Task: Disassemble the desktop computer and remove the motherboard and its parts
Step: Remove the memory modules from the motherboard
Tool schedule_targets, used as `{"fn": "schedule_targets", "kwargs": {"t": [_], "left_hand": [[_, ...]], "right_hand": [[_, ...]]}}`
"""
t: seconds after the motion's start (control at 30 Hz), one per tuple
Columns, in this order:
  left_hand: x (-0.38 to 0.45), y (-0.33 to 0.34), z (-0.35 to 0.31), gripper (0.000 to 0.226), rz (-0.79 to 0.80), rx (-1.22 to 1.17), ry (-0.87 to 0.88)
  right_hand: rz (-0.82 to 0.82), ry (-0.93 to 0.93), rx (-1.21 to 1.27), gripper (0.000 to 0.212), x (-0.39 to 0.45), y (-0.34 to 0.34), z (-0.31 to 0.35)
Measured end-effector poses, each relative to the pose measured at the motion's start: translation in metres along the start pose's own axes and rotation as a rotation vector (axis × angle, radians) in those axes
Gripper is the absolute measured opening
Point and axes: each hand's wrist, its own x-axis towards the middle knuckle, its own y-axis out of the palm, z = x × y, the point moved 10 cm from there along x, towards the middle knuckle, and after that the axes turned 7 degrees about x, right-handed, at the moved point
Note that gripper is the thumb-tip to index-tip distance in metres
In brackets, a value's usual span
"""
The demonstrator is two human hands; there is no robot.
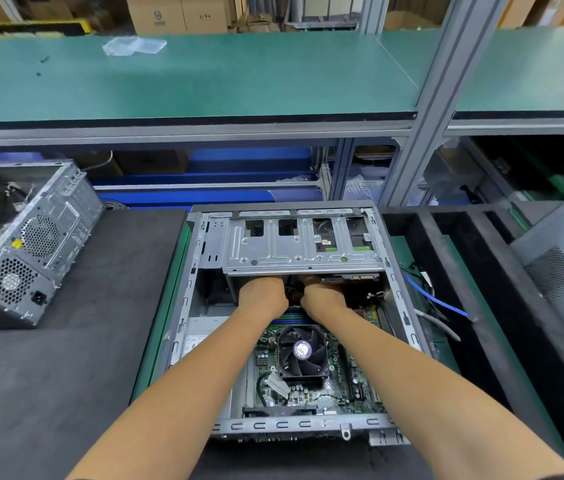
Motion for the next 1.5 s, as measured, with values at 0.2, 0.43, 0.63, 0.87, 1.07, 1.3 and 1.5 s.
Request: {"fn": "schedule_targets", "kwargs": {"t": [0.2, 0.43, 0.63, 0.87, 1.07, 1.3, 1.5], "left_hand": [[0.001, 0.000, 0.001, 0.018, -0.007, 0.043, -0.009], [-0.001, -0.006, -0.001, 0.011, -0.066, 0.055, 0.010], [0.002, -0.004, -0.001, 0.015, -0.048, 0.062, 0.009], [-0.002, -0.003, -0.002, 0.023, -0.028, 0.036, 0.004], [-0.005, 0.000, 0.000, 0.019, -0.006, 0.103, -0.013], [-0.014, 0.003, 0.016, 0.022, 0.109, 0.246, -0.090], [-0.012, 0.004, 0.009, 0.018, 0.265, 0.288, 0.103]], "right_hand": [[-0.079, -0.089, -0.039, 0.034, 0.001, -0.001, 0.007], [-0.052, -0.123, -0.088, 0.034, 0.004, 0.003, 0.010], [0.004, -0.011, -0.063, 0.018, 0.005, 0.003, 0.004], [0.004, -0.053, -0.098, 0.027, -0.011, -0.001, 0.012], [0.081, -0.107, -0.041, 0.022, -0.032, -0.004, 0.021], [0.153, -0.120, -0.086, 0.045, -0.060, -0.006, -0.004], [0.100, -0.157, -0.145, 0.048, -0.071, -0.013, -0.010]]}}
